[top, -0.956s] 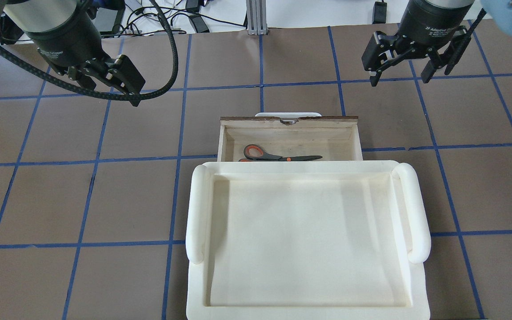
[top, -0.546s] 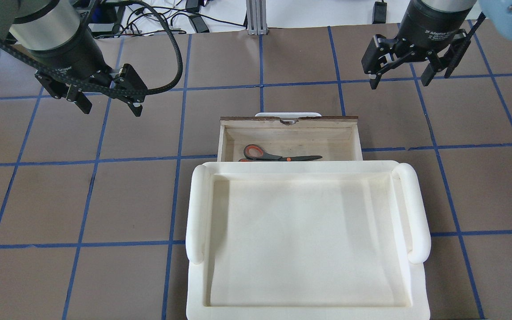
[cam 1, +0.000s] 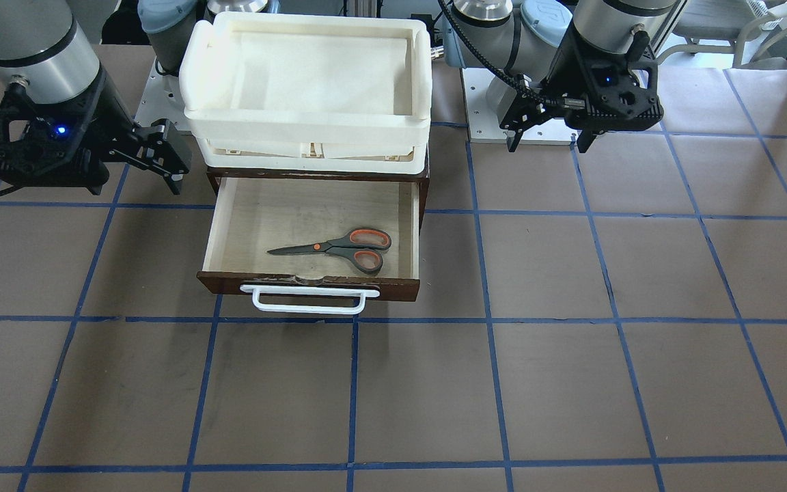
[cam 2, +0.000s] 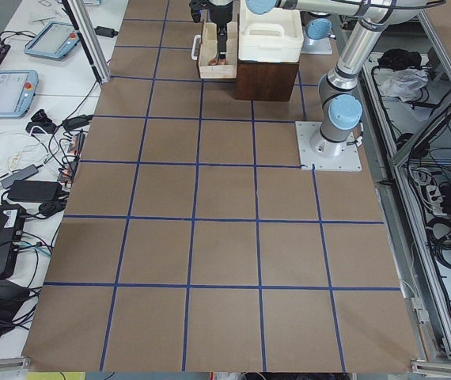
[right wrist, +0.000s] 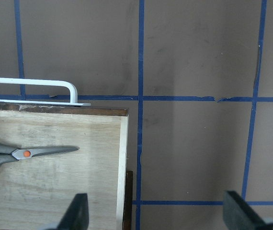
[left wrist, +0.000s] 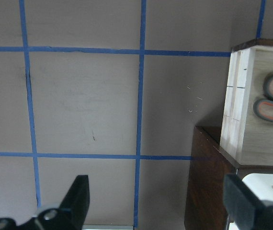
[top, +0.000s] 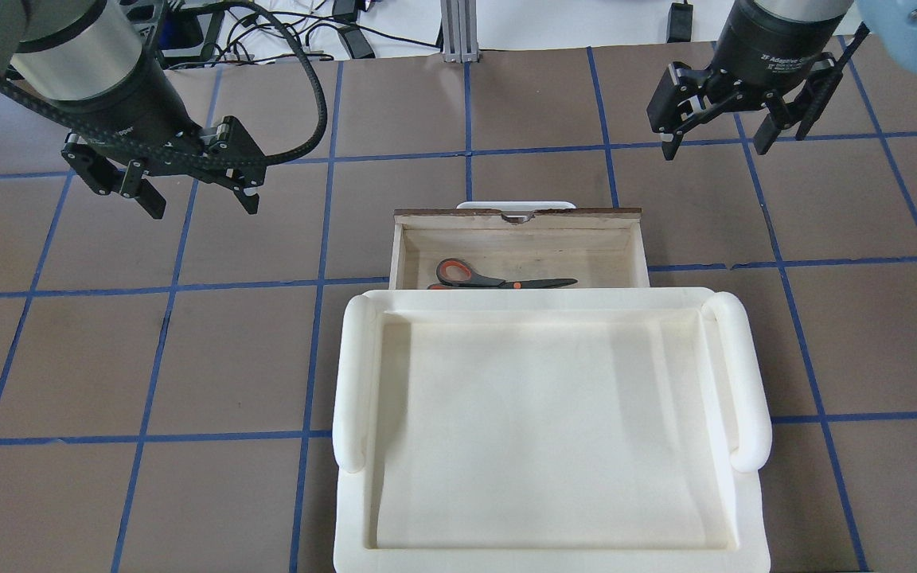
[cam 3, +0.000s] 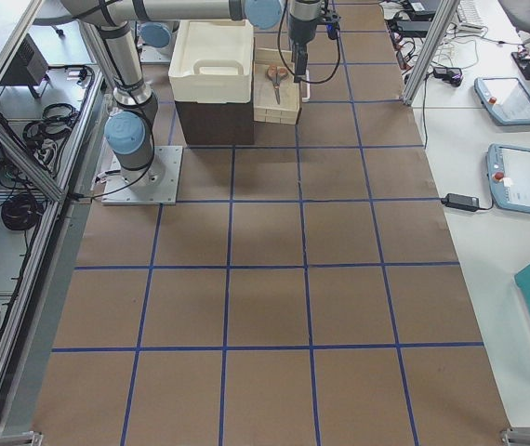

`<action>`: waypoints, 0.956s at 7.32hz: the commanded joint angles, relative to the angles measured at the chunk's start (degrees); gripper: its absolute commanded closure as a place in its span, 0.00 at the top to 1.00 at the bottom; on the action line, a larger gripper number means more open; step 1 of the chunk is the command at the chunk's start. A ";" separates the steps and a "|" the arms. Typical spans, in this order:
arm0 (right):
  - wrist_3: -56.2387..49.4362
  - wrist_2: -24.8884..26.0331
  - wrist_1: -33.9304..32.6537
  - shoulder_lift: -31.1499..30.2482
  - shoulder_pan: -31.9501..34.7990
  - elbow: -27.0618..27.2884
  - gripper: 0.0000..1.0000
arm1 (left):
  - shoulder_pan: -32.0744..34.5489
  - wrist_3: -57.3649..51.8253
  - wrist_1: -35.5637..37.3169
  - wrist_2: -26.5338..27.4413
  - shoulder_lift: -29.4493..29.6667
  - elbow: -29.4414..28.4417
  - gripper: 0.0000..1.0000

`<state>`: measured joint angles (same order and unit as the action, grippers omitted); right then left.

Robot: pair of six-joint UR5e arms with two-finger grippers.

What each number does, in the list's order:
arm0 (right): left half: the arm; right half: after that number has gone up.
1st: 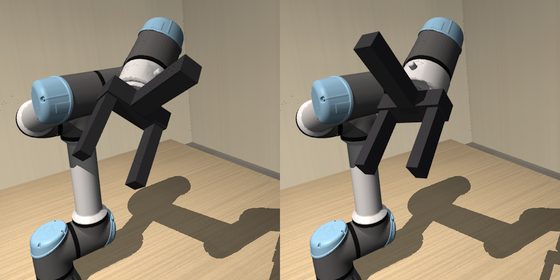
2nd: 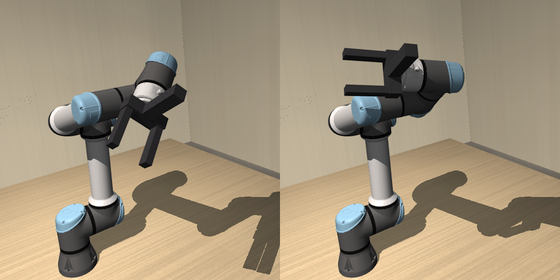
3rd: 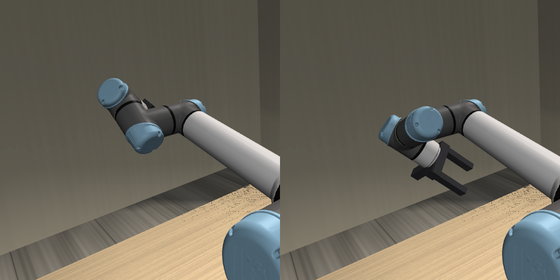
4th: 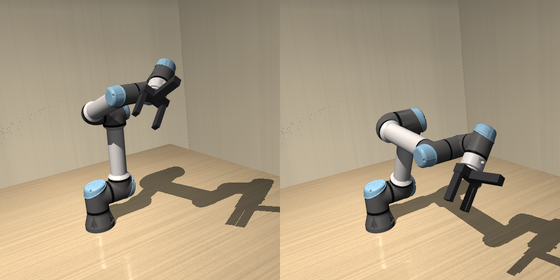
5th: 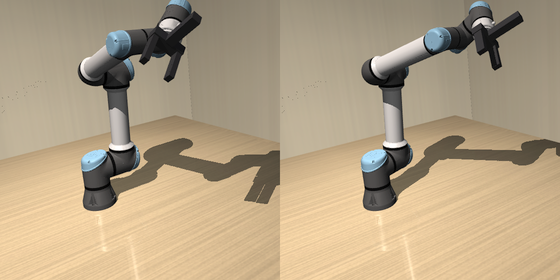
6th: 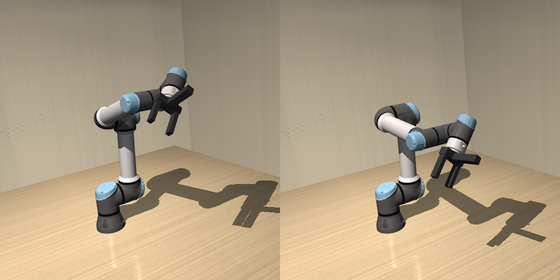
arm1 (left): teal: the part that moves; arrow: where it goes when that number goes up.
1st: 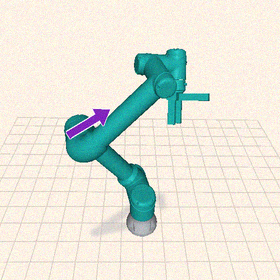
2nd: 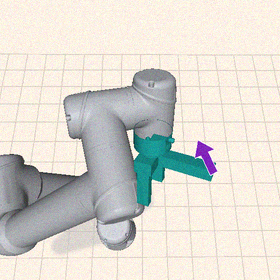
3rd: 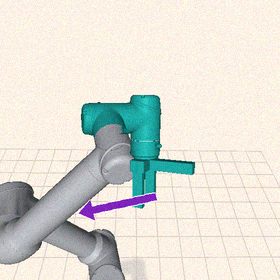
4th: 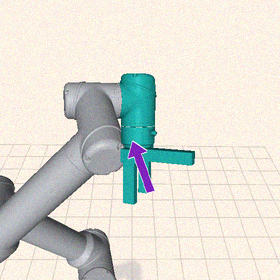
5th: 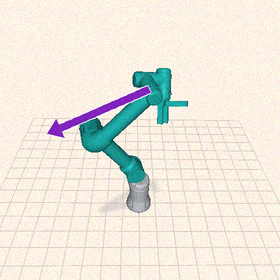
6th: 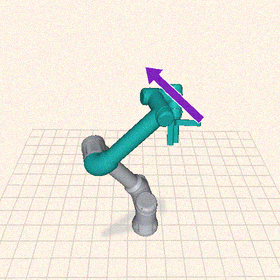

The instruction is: Place scissors in drawer with both arms

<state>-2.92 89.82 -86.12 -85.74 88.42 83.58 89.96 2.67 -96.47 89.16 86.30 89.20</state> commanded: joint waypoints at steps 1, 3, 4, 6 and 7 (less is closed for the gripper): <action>-0.25 0.09 -0.02 -0.04 0.00 0.00 1.00 | 0.04 0.23 0.41 0.14 -0.34 0.10 1.00; -0.34 0.09 -0.02 0.05 0.00 0.00 1.00 | 0.04 0.31 1.63 0.05 -0.51 0.10 1.00; -0.34 0.09 0.07 -0.04 0.00 0.00 1.00 | 0.04 0.31 3.21 -0.04 -0.51 0.10 1.00; -0.60 0.27 0.07 -0.04 0.00 0.00 1.00 | 0.04 0.05 4.98 -0.13 -0.43 0.10 0.99; -0.60 0.27 0.07 -0.04 0.00 0.00 1.00 | 0.04 0.14 4.98 -0.21 -0.43 0.10 0.99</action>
